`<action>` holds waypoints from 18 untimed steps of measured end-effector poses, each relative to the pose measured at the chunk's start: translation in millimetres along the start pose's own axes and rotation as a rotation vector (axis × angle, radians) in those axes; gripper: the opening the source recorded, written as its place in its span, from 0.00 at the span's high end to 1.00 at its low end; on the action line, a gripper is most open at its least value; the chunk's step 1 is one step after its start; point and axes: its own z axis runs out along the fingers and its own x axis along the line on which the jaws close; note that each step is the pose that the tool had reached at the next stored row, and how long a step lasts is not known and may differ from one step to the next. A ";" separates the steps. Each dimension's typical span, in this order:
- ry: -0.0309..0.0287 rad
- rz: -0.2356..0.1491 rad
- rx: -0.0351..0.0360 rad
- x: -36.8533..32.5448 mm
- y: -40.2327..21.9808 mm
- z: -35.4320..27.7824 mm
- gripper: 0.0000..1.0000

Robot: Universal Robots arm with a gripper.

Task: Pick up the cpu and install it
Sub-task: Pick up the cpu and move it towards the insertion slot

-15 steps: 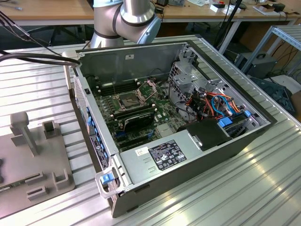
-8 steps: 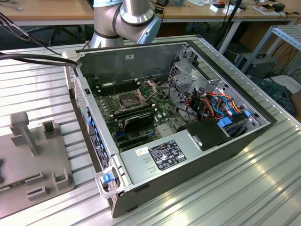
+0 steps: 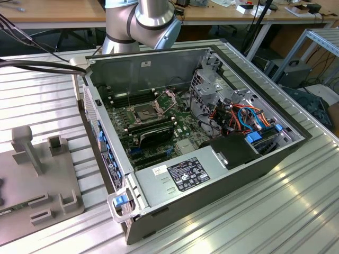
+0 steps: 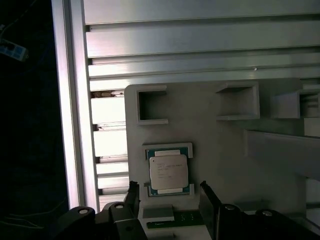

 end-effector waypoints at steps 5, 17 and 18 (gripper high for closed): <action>0.0002 0.000 0.0000 0.1 0.0 4.1 0.40; 0.0016 0.000 0.0002 -1.3 0.2 10.3 0.40; 0.0017 0.000 0.0001 -1.6 0.2 10.6 0.40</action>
